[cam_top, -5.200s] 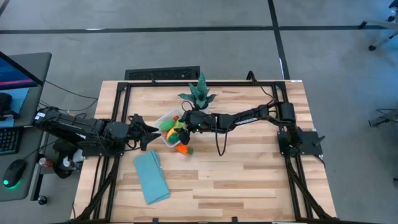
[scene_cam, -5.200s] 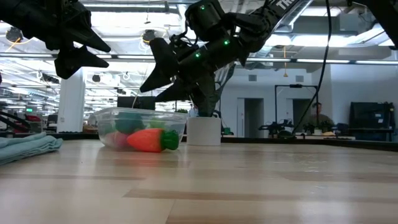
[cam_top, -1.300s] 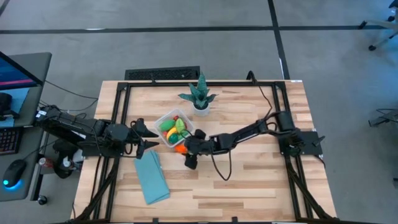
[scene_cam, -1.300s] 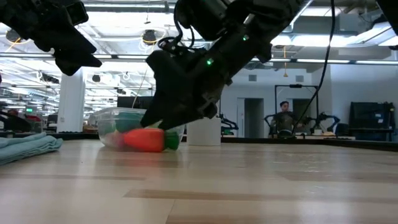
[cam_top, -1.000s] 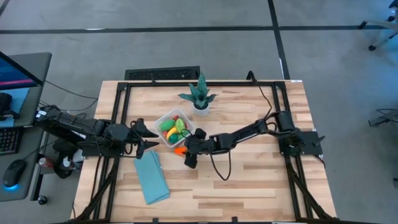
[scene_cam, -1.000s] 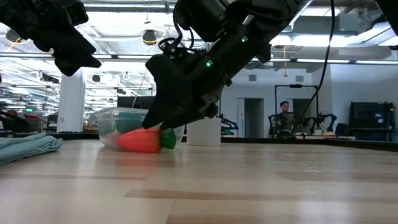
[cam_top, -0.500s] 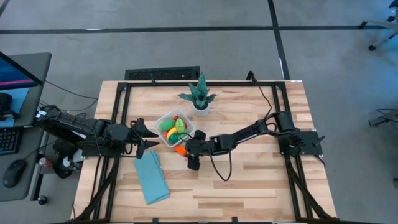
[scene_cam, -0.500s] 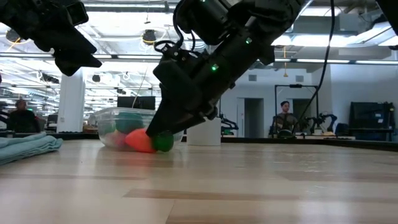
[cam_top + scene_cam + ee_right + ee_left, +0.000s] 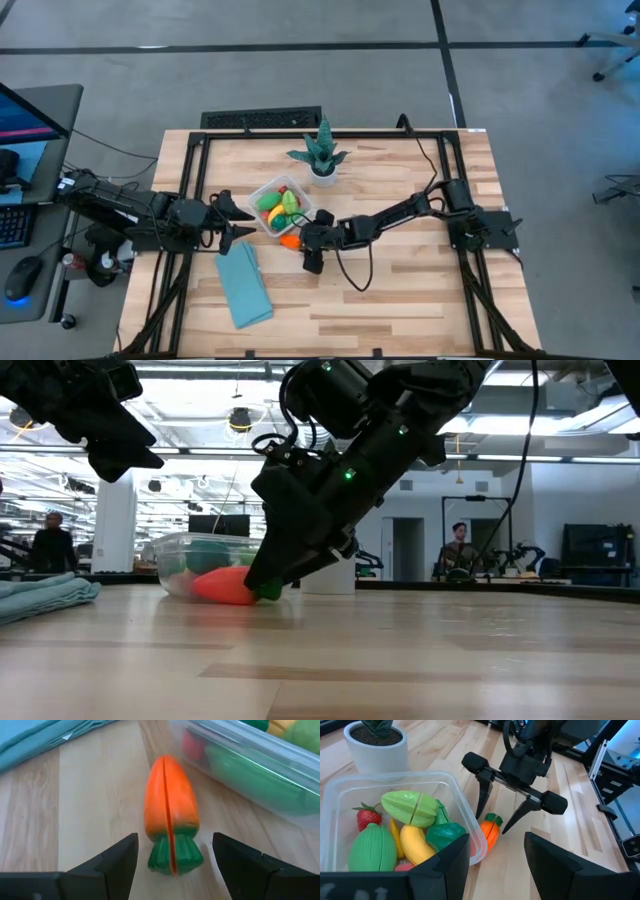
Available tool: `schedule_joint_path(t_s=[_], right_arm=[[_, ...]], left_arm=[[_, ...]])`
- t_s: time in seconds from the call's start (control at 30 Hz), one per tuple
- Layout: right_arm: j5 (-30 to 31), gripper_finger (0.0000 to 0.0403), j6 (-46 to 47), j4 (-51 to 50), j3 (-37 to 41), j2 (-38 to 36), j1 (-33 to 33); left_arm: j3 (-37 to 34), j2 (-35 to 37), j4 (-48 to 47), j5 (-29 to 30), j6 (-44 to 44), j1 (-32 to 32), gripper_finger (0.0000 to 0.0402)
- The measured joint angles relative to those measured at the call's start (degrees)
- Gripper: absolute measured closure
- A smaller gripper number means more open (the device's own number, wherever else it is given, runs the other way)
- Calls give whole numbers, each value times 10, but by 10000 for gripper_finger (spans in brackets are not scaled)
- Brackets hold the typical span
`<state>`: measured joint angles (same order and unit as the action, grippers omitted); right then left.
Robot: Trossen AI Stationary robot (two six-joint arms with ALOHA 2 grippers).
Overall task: Pick and placing Produce into tupperware
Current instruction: Put the orange carrot into the transparent container
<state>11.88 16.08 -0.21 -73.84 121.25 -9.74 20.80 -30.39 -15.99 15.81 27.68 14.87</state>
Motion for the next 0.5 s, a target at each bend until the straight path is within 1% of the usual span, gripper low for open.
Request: schedule_joint_path(t_s=[0.3, 0.5], right_arm=[[0, 159, 0, -9, 0, 0, 0], [0, 195, 5, -13, 0, 0, 0]], left_arm=[[0, 0, 0, 0, 1, 0, 223], [0, 0, 0, 0, 4, 0, 223]])
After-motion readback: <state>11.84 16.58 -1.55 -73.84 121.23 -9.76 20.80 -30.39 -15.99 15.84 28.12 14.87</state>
